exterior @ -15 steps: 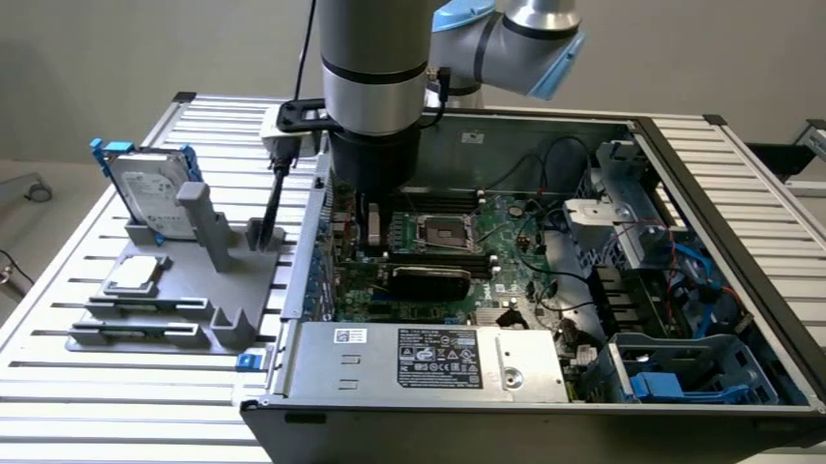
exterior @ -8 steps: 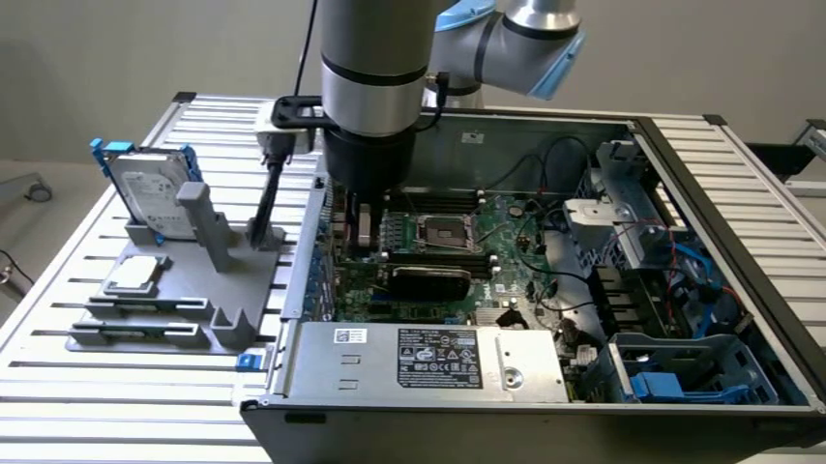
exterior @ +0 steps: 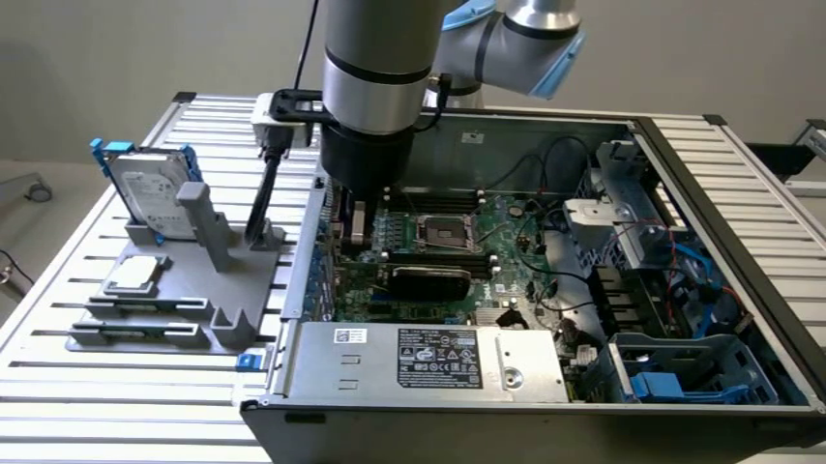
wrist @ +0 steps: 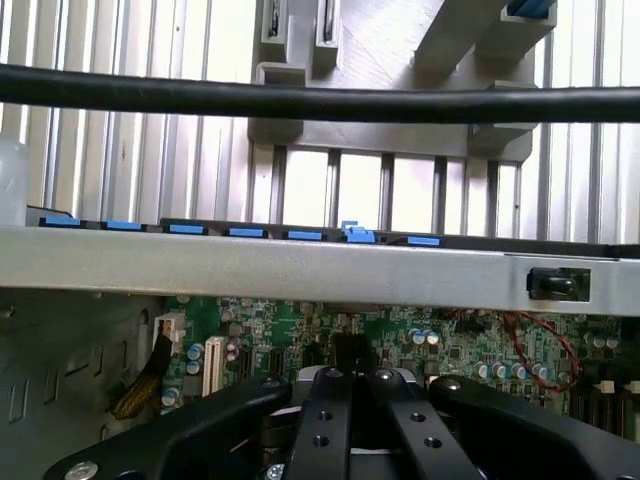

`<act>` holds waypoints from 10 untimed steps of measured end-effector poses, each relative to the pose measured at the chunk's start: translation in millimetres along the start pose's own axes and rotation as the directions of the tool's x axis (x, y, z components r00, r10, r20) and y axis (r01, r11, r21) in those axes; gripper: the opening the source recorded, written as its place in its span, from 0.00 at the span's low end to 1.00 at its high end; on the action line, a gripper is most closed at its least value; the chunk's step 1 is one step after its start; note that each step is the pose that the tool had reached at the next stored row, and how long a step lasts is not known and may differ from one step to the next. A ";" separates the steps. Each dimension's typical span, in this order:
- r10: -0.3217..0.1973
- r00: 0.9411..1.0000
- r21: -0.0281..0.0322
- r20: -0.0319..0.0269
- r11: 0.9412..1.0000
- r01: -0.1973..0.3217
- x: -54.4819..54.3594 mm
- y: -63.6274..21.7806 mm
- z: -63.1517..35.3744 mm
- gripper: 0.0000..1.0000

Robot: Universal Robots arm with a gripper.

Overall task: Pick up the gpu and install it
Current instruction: 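Press down on the gpu until it lock into place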

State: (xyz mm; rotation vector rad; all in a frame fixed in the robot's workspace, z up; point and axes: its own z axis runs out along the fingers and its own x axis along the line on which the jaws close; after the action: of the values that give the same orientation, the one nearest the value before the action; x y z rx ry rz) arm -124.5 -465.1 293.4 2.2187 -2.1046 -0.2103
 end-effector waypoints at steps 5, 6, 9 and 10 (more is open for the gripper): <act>0.000 1.000 -0.009 0.000 1.000 0.000 0.0 0.1 -0.8 0.11; 0.000 1.000 -0.010 0.000 1.000 0.000 0.0 0.1 -0.8 0.11; 0.001 1.000 -0.013 0.000 1.000 -0.001 0.0 0.1 -0.8 0.11; 0.001 1.000 -0.015 0.000 1.000 -0.001 0.0 0.0 -0.8 0.11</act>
State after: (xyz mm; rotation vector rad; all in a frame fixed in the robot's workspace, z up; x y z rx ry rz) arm -124.4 -465.1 294.2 2.2097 -2.0964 -0.2261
